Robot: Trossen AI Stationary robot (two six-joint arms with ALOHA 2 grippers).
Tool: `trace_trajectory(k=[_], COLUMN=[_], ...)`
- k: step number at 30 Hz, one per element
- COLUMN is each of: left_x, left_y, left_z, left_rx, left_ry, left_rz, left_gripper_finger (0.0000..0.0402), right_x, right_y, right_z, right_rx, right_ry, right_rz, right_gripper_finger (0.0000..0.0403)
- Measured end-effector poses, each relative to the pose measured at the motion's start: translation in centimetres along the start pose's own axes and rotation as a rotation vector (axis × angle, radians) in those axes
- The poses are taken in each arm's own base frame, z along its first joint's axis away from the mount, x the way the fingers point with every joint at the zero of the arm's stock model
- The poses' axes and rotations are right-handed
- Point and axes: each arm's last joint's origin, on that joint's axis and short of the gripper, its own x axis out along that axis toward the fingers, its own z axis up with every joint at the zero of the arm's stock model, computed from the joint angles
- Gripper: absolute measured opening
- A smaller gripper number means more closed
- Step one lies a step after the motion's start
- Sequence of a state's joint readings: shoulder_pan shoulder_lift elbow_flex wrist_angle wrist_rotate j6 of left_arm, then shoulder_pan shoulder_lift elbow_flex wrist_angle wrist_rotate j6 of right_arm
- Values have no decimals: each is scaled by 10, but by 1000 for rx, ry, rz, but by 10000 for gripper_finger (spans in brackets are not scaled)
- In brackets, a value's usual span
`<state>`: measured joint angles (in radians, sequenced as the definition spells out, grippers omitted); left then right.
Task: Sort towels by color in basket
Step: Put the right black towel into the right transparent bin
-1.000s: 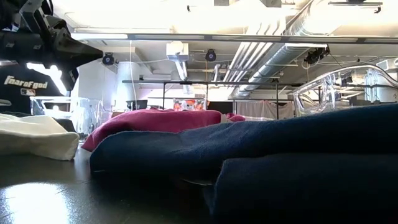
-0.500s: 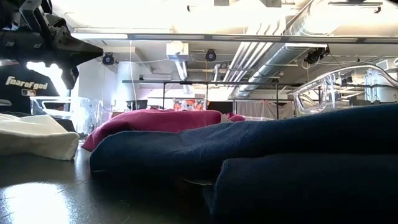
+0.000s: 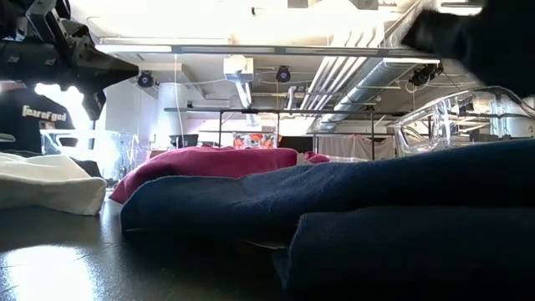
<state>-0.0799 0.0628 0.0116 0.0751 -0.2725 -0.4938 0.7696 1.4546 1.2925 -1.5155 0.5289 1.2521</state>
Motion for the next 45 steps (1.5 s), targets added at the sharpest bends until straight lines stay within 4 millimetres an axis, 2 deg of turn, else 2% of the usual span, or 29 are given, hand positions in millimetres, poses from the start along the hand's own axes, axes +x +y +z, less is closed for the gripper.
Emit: trace_trajectory(k=[6,11,14,17,22,25,28,31,35,37,41,45], left_x=[0,0,0,0,0,0,0,0,0,0,0,0], left_y=[0,0,0,0,0,0,0,0,0,0,0,0], left_z=[0,0,0,0,0,0,0,0,0,0,0,0], left_rx=[0,-1,-3,-3,-4,-4,-3,-2,-2,-2,-6,-17], left_ry=[0,0,-1,-1,-1,-1,1,2,2,1,-2,-3], left_rz=[-1,-1,-1,-1,-1,-1,0,1,1,3,10,11], left_gripper_finger=[0,0,0,0,0,0,0,0,0,0,0,0], right_x=[52,75,78,72,58,59,71,92,118,124,118,93], right_y=[-24,-29,-32,-31,-28,-28,-28,-29,-30,-32,-33,-35], right_z=[-20,-30,-32,-25,-10,-10,-18,-34,-58,-63,-57,-40], right_rx=[102,151,148,110,122,189,283,350,379,376,339,305], right_ry=[215,321,353,314,211,204,219,293,449,475,440,421], right_rz=[36,141,141,172,209,194,148,112,111,100,88,77], right_gripper_finger=[33,81,114,138,150,150,151,151,151,151,151,151])
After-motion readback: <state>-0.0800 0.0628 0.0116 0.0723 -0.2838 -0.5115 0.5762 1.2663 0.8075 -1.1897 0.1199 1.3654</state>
